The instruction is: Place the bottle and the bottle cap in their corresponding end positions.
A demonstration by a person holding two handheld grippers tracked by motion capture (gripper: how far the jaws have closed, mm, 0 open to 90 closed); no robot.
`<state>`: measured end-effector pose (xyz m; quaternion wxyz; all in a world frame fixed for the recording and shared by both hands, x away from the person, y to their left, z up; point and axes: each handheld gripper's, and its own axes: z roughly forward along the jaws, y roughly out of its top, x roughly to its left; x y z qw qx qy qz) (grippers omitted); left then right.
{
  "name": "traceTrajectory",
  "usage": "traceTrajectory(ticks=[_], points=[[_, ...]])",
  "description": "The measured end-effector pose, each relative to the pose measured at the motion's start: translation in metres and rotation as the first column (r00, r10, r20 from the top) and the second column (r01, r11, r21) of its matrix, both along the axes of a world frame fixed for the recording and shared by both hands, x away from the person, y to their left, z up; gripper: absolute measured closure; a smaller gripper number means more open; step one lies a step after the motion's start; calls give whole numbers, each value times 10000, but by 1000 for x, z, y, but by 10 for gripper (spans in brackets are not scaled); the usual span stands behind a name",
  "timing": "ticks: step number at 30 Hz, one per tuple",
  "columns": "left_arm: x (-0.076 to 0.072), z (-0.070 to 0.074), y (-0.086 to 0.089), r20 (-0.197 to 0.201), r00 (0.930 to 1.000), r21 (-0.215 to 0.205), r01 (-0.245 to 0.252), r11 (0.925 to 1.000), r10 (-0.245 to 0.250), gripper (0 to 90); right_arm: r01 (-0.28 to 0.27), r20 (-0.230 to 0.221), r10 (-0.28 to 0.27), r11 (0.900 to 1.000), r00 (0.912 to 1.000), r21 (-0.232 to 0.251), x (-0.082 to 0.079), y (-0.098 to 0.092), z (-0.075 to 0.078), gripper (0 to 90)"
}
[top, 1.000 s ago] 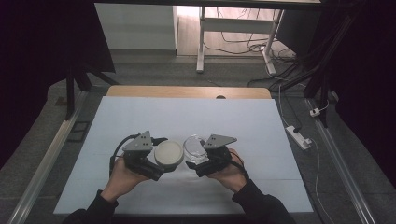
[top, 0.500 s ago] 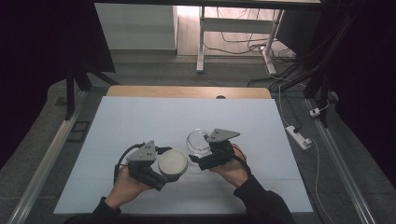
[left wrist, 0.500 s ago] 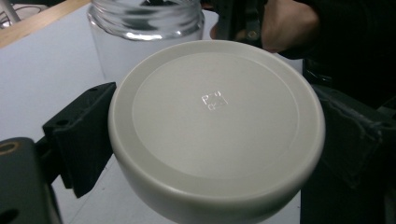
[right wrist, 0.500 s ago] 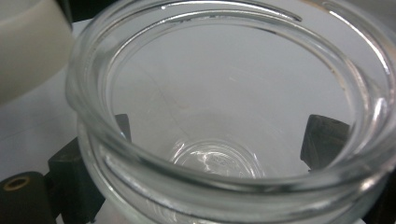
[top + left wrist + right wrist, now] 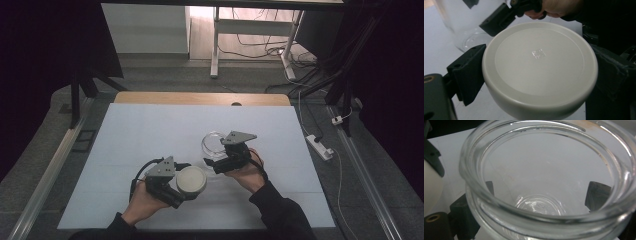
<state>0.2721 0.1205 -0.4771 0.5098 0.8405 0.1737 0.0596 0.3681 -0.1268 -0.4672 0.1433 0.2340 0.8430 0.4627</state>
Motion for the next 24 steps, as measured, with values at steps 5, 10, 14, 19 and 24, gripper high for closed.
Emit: traceTrajectory(ticks=[5, 10, 14, 19, 24], points=[[7, -11, -8, 38, 9999, 35, 166, 9999, -167, 81, 90, 9, -90, 9999, 10000, -72, 7, 3, -2, 65], [13, -23, -20, -26, 9988, 248, 485, 9985, -484, 81, 204, -9, -204, 9996, 9998, -201, 14, 6, -7, 65], [18, -30, -28, -97, 9976, 403, 693, 9968, -690, 81, 277, -59, -278, 9994, 9996, -212, 20, 9, -10, 65], [24, -38, -35, -186, 9967, 616, 795, 9949, -785, 81, 274, -138, -278, 9992, 9995, -274, 27, 16, -15, 65], [28, -45, -38, -313, 9966, 913, 787, 9927, -761, 81, 281, -188, -289, 9987, 9994, -427, 33, 24, -22, 65]])
